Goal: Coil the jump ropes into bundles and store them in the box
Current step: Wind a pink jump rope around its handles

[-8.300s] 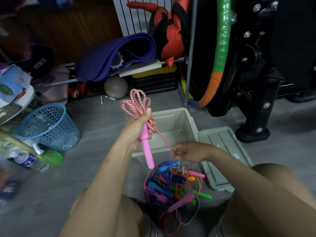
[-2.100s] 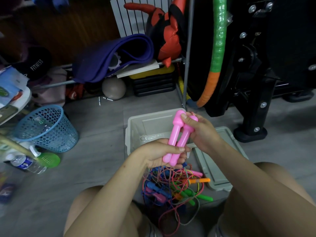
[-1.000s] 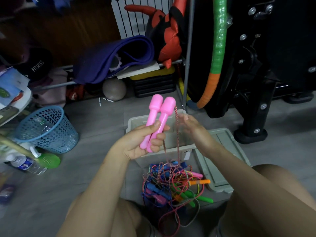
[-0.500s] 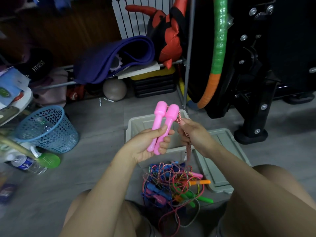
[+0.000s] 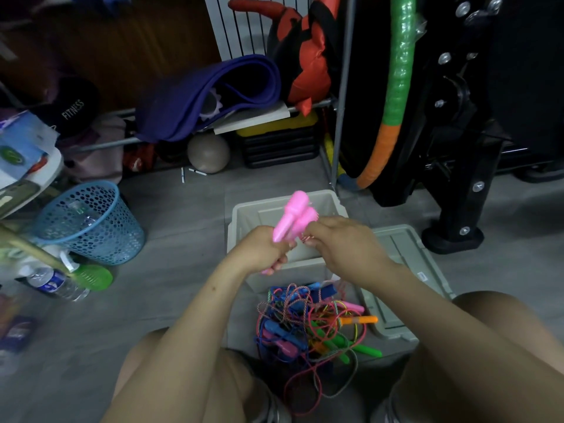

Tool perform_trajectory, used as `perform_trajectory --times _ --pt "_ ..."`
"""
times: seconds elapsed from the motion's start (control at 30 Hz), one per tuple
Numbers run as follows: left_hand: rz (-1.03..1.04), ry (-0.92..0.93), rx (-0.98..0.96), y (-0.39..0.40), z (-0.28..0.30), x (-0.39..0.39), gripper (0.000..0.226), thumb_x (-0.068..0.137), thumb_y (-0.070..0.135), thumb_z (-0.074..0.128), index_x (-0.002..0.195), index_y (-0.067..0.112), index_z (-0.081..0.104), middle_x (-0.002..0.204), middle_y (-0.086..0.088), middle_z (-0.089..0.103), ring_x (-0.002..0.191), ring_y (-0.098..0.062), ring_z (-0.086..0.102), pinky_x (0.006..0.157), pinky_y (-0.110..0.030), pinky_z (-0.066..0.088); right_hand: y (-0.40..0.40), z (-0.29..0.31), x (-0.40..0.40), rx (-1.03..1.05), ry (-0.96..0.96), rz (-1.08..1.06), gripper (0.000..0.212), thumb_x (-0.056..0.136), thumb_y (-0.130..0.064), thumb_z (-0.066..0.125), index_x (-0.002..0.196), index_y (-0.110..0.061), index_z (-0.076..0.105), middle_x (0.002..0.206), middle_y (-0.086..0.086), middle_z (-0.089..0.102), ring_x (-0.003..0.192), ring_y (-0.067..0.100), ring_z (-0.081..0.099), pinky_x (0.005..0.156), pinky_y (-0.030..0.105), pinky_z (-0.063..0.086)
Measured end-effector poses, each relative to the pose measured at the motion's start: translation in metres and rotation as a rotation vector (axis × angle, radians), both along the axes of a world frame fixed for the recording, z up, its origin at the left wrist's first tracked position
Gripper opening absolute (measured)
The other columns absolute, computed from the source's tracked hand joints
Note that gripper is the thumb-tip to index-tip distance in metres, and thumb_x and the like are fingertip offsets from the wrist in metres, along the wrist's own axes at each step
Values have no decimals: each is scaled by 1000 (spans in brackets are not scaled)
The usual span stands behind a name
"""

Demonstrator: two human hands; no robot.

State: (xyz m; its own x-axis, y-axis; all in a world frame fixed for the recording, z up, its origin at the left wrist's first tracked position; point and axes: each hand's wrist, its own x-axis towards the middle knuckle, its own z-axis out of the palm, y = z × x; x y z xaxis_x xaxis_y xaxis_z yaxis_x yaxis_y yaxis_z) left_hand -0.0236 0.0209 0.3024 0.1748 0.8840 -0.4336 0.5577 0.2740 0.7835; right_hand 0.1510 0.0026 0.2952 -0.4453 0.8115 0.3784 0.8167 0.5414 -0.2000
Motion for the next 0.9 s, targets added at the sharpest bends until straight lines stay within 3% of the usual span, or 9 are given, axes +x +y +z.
perform_trajectory --times 0.07,0.13,0.3,0.37,0.47,0.57,0.67,0.77,0.9 --pt "-268 185 -26 -2 1 -4 13 94 20 57 81 19 56 63 1 56 43 -5 47 40 -16 38 5 -2 2 91 45 69 5 76 -21 62 76 -16 65 69 0 62 64 25 62 55 23 40" --pt "-432 259 -90 -4 2 -7 13 93 23 59 81 20 56 66 2 56 49 -8 48 44 -17 41 9 -4 3 37 76 123 4 71 -17 67 73 -14 66 66 2 59 62 26 61 54 26 42" --pt "-666 229 -225 -8 7 -11 7 91 23 62 85 20 59 67 3 56 52 -8 50 49 -18 44 16 6 12 -444 417 42 11 73 -26 77 77 -22 69 79 -4 67 76 12 61 73 30 48" --pt "-666 120 -269 -9 11 -12 3 91 19 63 93 17 62 66 4 57 52 -8 51 49 -18 43 21 12 19 -730 650 67 9 71 -20 78 72 -21 70 72 -6 68 68 5 60 71 23 47" --pt "-670 50 -277 -9 13 -14 20 91 14 62 106 2 62 65 6 57 51 -5 51 49 -17 42 23 13 25 -1023 806 64 21 60 -28 77 73 -12 73 74 8 68 68 14 59 68 26 46" --pt "-674 -29 -260 -9 12 -17 12 90 17 64 100 10 65 65 7 58 50 -5 50 49 -19 41 21 11 23 -1232 923 22 22 61 -28 73 75 -11 71 66 2 68 60 13 59 61 21 48" --pt "-624 -114 -224 -8 13 -18 10 84 26 67 92 20 67 63 7 58 50 -6 49 48 -19 38 20 10 20 -1334 1060 -50 25 73 -32 65 79 -8 67 70 5 67 63 16 62 64 26 51" --pt "-519 -216 -187 -7 14 -18 10 92 11 59 98 13 65 61 6 56 49 -5 47 46 -15 38 23 5 18 -1337 1246 -109 37 84 -41 53 89 -5 63 84 10 68 72 19 65 66 29 54" --pt "-388 -304 -178 -8 14 -17 11 91 11 56 97 11 65 60 3 52 48 -7 45 46 -16 35 25 1 14 -1261 1422 -103 58 77 -54 52 108 -6 62 116 21 62 104 30 57 92 40 44"
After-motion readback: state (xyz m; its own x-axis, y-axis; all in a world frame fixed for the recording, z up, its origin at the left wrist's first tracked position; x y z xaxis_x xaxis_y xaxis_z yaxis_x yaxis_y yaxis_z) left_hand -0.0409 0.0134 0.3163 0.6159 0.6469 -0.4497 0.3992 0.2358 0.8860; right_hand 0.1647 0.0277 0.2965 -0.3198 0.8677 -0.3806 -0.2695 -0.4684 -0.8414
